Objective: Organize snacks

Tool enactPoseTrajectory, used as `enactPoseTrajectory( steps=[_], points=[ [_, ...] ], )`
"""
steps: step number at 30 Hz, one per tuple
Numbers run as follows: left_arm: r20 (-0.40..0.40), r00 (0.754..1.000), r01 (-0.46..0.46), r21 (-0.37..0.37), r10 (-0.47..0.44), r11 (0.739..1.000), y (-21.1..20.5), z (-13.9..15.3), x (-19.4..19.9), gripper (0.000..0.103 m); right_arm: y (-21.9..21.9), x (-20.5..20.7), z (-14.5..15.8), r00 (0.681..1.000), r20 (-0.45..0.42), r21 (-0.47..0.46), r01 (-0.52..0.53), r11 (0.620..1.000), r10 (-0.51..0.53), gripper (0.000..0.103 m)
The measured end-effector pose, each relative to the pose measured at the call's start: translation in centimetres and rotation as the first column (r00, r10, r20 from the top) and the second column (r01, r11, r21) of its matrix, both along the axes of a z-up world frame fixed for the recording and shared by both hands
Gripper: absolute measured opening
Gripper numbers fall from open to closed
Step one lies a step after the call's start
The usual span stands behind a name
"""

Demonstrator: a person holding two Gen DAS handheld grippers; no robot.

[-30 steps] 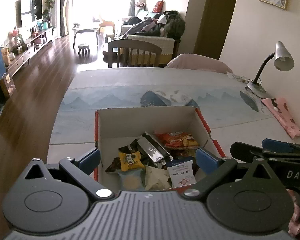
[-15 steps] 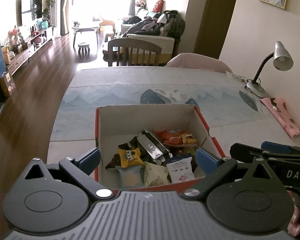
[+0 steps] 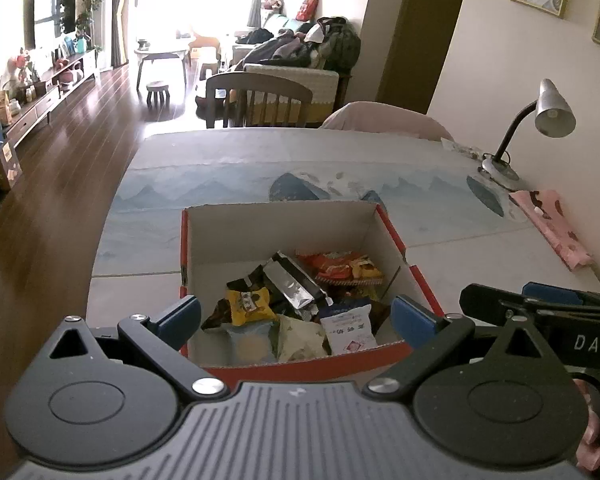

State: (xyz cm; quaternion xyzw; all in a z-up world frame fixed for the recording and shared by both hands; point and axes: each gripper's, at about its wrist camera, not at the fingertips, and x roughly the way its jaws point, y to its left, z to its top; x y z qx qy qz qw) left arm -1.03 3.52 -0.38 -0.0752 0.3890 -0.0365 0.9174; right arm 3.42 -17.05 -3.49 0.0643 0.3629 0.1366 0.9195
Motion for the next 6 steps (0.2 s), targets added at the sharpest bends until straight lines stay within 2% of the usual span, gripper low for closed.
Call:
enactPoseTrajectory(
  steps=[6],
  points=[
    [-0.001,1.000,-0.007,0.004,0.007,1.000,-0.08,0.00,0.40,0.102,-0.24,0.42,0.02,1.000,0.000,-0.003,-0.004,1.000,0.004,0.103]
  ],
)
